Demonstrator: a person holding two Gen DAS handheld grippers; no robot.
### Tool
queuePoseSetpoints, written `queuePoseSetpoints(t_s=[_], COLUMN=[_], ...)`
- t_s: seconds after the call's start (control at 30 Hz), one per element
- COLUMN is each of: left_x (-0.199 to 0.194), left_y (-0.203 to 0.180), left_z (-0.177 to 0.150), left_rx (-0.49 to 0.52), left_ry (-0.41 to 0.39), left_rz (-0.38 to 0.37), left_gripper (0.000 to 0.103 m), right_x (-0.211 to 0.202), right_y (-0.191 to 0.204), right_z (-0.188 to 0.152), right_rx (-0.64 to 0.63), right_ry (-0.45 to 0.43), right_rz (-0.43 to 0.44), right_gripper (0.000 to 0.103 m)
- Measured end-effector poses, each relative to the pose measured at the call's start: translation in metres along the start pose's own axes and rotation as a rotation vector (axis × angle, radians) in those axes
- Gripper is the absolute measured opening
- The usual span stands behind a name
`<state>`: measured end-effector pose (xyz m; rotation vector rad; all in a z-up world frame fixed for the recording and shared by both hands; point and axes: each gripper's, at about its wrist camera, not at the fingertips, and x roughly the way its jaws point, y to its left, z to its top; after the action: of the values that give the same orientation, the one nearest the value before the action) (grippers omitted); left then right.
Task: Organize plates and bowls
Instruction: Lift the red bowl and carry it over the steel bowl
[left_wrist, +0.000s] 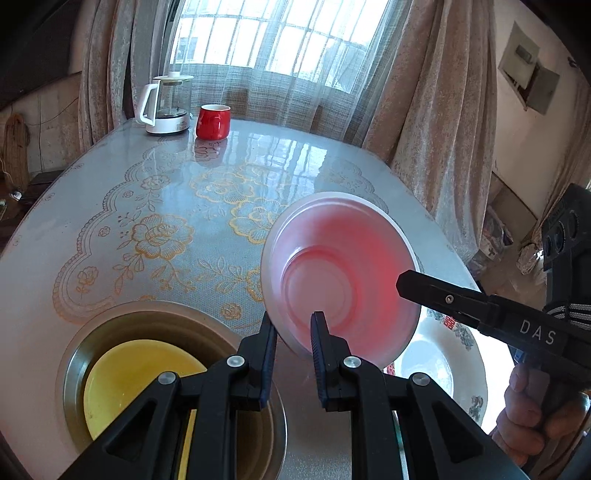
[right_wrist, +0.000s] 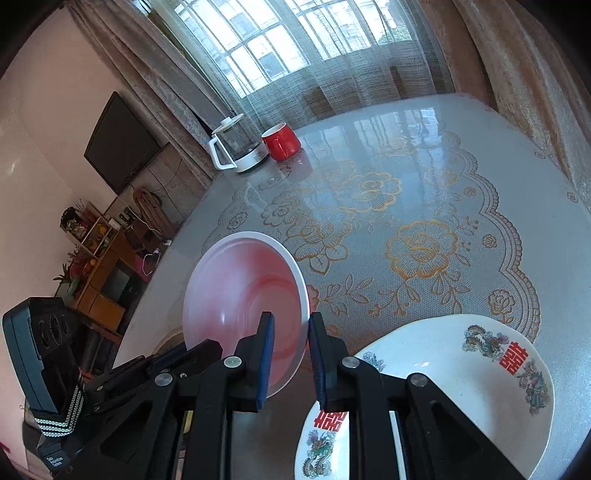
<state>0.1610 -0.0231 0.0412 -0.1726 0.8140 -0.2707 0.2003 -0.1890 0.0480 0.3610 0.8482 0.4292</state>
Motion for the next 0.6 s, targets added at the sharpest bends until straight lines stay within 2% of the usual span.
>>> queuePoseSetpoints(t_s=[0.27,0.6], left_x=[-0.032,-0.051], left_y=[0.019,0.045], left_z=[-0.021,-0.042], left_rx=[-0.008,-0.055], left_ry=[-0.049,-0.058], left_rz=[0.062,0.103], left_gripper=[0.017,0.017], right_x=[0.004,0.02], right_y=[0.03,0.057], right_z=[-0.017,-0.033], right_rx=[-0.03,-0.044], right_ry=[0.001,0.032], right_rz=[0.044,0.078], right_gripper=[0.019,0.019])
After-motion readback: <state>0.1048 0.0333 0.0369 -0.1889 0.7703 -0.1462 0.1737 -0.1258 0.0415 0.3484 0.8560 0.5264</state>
